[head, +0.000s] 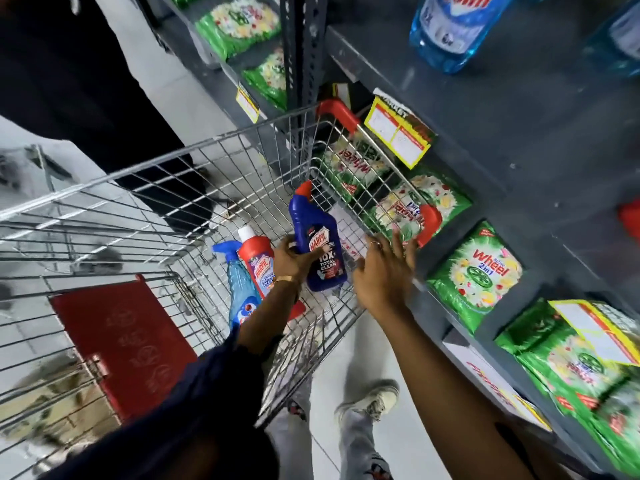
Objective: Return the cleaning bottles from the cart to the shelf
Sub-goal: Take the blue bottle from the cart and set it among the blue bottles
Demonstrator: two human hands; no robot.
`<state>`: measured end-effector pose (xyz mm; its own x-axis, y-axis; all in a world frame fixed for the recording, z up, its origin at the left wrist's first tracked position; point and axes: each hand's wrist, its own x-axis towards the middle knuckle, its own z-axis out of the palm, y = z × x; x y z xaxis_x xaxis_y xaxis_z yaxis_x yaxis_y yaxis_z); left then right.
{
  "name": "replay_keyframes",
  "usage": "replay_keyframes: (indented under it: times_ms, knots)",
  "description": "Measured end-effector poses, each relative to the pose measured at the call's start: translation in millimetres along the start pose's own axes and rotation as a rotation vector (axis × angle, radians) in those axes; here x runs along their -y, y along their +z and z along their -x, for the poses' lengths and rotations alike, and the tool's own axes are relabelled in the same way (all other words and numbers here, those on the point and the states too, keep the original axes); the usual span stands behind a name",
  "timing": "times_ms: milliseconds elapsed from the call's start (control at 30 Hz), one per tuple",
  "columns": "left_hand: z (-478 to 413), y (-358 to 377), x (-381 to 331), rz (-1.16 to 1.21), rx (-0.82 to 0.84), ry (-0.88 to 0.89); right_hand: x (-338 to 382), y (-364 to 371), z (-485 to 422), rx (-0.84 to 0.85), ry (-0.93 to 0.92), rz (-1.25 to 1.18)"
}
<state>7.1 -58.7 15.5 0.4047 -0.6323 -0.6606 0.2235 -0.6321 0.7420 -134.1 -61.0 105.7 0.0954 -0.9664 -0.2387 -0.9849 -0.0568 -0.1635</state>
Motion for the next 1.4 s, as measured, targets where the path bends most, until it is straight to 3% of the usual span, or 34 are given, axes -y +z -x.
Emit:
replay_keyframes:
  times_ms: [67,200,267,400,633,1167,1400]
  knots:
    - [24.9,-17.6,-23.8,0.049,0.066,0.102,-3.4,-8.6,-0.4,0.066,0.001,-0.189]
    - [91.7,-39.7,-74.7,0.137,0.211,0.286,-5.8,-62.1,15.6,0.389,0.08,-1.192]
    - [123.1,-40.0,-92.4,0.155,0.283,0.341,-11.9,-84.8,30.9,0.445,0.045,-1.387]
    - [188.0,-23.2,-114.9,0.104,0.464,0.381,-48.5,-127.5,79.6,0.282,0.018,-1.453]
    - [280.7,50.4,-110.1,-0.027,0.784,0.406,-145.4,-175.4,176.0,0.01,0.14,-1.503]
    - [408.8,279.4,-76.9,-0.145,1.345,0.711,-346.3,-196.0,282.4,-0.782,0.26,-1.553]
    - [432.9,374.1,-50.9,-0.209,1.38,0.745,-430.5,-197.0,280.4,-0.9,0.357,-1.447]
